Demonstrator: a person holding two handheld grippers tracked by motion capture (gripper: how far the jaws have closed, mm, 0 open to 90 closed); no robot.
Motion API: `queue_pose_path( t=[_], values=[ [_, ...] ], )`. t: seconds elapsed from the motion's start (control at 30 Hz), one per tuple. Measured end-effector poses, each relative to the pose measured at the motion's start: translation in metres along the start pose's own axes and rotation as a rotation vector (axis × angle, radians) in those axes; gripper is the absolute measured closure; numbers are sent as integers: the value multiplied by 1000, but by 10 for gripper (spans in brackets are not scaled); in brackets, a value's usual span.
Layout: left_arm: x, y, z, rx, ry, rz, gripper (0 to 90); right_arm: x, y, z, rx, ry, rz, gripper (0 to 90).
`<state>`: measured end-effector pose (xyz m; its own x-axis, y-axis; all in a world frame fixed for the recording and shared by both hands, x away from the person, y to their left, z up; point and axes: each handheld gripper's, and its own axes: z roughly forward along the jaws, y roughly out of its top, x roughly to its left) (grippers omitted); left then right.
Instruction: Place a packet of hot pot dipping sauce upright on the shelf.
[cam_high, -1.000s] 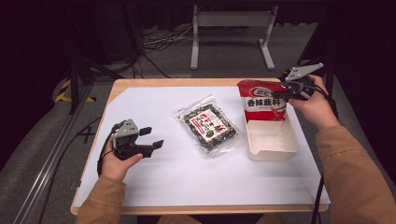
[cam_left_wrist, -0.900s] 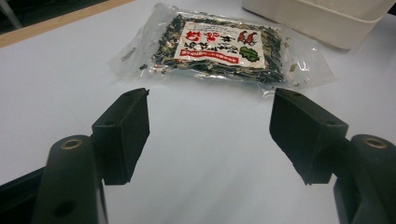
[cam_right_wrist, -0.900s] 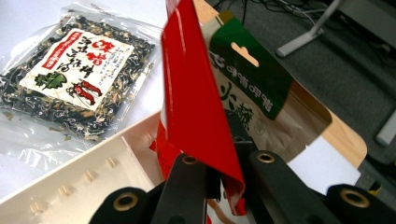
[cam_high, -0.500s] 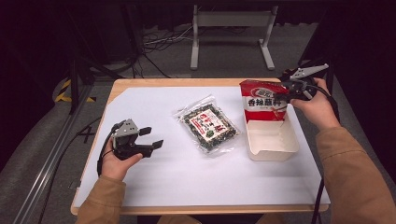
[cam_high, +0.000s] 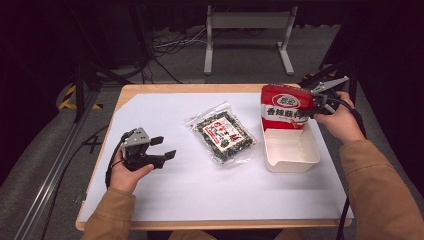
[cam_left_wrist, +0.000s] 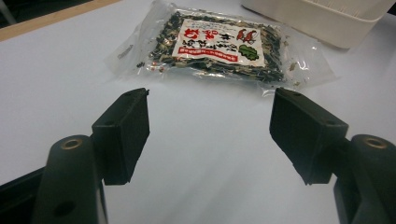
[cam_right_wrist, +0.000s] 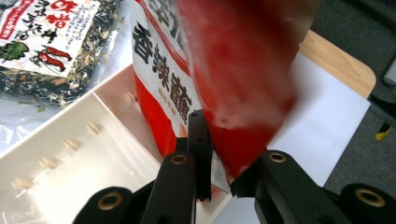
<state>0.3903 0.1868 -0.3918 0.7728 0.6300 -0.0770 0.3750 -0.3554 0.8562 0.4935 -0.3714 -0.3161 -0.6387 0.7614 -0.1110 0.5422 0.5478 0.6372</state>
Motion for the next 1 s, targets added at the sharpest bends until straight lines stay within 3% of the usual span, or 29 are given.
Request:
queue_pose_path(
  t=[0.3, 0.57, 0.63, 0.9, 1.0],
  values=[
    [0, 1, 3, 6, -10, 6, 294, 1, -7, 4, -1, -6, 21, 815],
    [0, 6, 11, 14, -23, 8, 274, 1, -14, -4, -101, -13, 59, 632],
    [0, 9, 15, 26, -26, 2, 270, 2, -17, -11, -139, -19, 87, 522],
    [-1, 15, 24, 68, 4, -11, 250, 13, -25, -34, -209, -53, 104, 405],
    [-1, 19, 27, 80, 14, 3, 250, 20, -26, -43, -235, -58, 104, 391]
  ],
)
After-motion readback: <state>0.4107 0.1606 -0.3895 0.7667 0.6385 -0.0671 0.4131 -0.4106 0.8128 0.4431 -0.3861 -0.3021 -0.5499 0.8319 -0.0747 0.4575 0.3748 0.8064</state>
